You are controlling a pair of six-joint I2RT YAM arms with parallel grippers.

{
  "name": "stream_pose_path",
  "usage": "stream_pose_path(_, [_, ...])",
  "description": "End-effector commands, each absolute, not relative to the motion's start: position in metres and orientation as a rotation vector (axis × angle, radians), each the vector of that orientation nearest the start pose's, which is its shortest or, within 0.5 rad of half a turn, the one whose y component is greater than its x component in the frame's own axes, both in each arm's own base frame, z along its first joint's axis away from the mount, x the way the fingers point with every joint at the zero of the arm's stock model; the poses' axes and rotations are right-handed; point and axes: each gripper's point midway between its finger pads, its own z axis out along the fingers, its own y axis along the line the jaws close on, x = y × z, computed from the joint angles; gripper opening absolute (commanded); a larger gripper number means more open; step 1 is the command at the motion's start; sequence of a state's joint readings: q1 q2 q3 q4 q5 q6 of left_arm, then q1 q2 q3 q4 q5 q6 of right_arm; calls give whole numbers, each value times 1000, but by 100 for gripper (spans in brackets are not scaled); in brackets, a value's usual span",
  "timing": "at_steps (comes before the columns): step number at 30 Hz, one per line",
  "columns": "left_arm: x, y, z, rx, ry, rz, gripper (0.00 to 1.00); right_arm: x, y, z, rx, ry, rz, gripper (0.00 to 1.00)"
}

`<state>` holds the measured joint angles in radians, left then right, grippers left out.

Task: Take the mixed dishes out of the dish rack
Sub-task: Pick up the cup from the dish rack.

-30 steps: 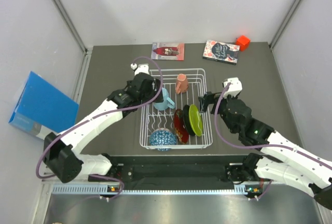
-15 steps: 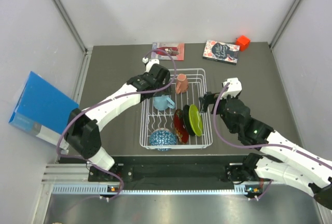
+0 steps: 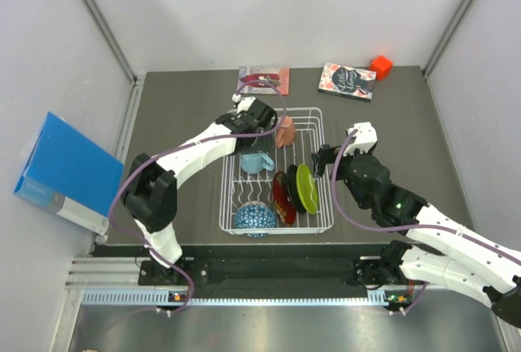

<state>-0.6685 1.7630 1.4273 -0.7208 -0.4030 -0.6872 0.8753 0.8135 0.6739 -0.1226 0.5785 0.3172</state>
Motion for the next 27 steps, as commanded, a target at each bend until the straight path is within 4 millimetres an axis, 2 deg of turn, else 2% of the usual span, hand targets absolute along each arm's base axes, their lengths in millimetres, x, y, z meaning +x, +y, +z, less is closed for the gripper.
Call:
stream_pose_path(1, [354,-219,119,-175,2504,18,94,256,178,242,-89,1779,343,100])
stream_pose_path(4, [351,-220,112,-173,2525,17,91,256,179,239,-91,1783,340,100])
stream_pose_path(8, [349,-220,111,-166,2522,7,80,257,179,236,-96,1792,334,100])
stream_pose_path(11, [348,-218,115,-153,2514,3,67,258,180,235,-98,1795,331,100])
stream_pose_path(12, [347,-218,115,-145,2515,3,56,258,180,235,-94,1796,332,100])
stream_pose_path(13, [348,-219,116,-138,2513,0,53,258,181,235,-96,1797,332,100])
stream_pose_path(15, [348,-219,118,-130,2511,-5,40,258,181,235,-96,1798,331,100])
stream_pose_path(17, [348,-220,121,-120,2507,-13,17,258,182,236,-95,1796,335,100])
stream_pose_path(19, [349,-221,129,-112,2497,-26,0,258,181,238,-95,1793,334,100])
stream_pose_path(23, [352,-218,152,-101,2440,-33,0,257,179,242,-89,1787,336,100])
stream_pose_path(26, [354,-216,176,-87,2396,-56,0,256,178,244,-88,1781,341,100])
stream_pose_path(27, [356,-217,189,-86,2371,-76,0,256,178,245,-88,1778,342,100])
